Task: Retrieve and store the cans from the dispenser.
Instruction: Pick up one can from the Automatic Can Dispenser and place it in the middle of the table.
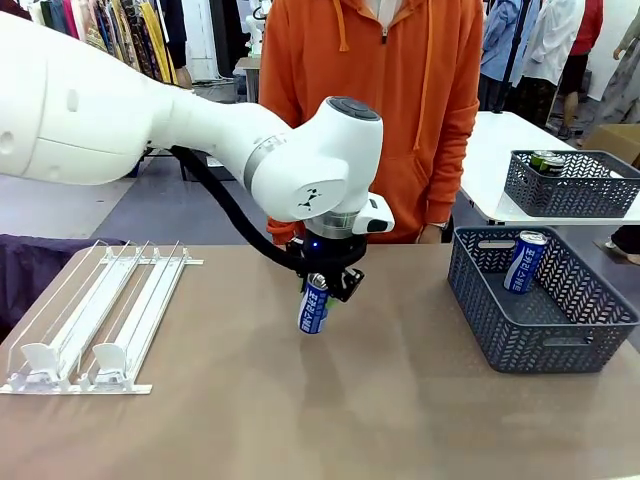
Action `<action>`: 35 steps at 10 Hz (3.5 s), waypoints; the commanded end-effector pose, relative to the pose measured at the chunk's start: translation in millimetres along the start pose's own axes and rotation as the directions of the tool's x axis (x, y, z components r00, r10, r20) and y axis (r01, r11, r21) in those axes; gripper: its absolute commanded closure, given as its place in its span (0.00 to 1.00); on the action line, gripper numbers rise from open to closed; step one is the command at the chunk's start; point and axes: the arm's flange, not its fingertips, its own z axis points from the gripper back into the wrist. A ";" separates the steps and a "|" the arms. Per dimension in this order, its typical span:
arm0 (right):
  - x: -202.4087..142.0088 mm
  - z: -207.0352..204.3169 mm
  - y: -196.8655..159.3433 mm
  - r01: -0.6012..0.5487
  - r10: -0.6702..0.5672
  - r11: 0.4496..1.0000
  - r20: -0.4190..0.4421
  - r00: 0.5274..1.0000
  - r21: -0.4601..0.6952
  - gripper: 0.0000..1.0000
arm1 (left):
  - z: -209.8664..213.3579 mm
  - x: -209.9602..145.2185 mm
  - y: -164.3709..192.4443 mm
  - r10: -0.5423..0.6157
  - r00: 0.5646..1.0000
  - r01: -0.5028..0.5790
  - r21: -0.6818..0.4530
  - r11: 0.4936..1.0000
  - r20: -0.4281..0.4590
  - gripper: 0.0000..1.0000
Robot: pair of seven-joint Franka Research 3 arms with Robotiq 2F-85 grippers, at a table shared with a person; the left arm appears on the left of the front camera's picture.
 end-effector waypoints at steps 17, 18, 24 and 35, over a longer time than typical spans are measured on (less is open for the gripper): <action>2.5 -1.2 2.0 -0.019 0.019 1.000 0.014 1.000 0.020 0.00 | 102.3 -66.1 50.1 0.092 0.980 -0.050 -0.229 0.972 0.178 0.00; 2.5 -1.2 2.0 -0.019 0.019 1.000 0.014 1.000 0.020 0.00 | 140.3 -104.5 82.0 0.130 0.969 -0.070 -0.272 0.960 0.209 0.00; 2.5 -1.2 2.0 -0.019 0.019 1.000 0.014 1.000 0.020 0.00 | 136.4 -370.7 337.8 0.526 0.844 -0.255 -0.781 0.571 0.109 0.00; 2.5 -1.2 2.0 -0.019 0.019 1.000 0.014 1.000 0.020 0.00 | 56.6 -502.4 387.5 0.689 0.724 -0.258 -0.910 0.326 0.042 0.00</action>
